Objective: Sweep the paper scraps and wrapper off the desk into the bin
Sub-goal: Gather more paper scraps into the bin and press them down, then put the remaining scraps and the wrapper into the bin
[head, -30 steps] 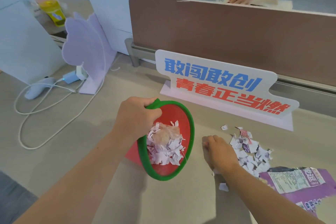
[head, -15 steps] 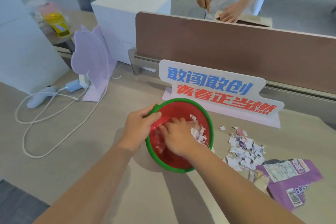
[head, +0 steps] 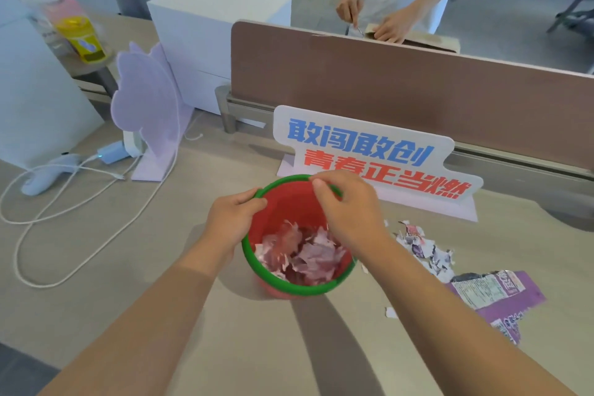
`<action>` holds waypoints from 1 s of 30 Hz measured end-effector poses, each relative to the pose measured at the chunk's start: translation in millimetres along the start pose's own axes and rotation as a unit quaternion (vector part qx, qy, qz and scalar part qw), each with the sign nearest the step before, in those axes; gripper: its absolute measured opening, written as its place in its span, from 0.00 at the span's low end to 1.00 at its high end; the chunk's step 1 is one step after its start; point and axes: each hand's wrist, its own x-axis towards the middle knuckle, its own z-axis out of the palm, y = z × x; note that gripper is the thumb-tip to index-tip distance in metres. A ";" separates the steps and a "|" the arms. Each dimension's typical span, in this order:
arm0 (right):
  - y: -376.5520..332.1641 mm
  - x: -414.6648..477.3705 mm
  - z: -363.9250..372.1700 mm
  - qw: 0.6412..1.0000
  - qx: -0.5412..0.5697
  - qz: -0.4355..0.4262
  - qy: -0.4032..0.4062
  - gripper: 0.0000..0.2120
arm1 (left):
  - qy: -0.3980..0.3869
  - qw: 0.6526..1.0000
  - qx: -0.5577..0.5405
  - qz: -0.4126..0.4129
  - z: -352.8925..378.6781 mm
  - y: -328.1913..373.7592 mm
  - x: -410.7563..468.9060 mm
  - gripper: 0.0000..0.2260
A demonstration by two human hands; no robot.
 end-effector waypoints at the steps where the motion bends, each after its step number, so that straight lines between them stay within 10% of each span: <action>1: 12.6 -3.2 -10.3 0.999 0.007 0.030 0.031 0.10 | 0.010 1.000 0.012 0.007 0.3 2.8 0.3 0.11; 10: 185.9 -75.4 -36.0 0.946 -0.142 0.291 0.013 0.30 | -0.004 0.946 0.282 0.159 59.2 31.1 -26.3 0.14; 30: 239.8 -0.9 22.9 0.933 -0.281 0.208 -0.083 0.36 | 0.064 0.921 0.341 0.175 81.7 27.8 -6.2 0.09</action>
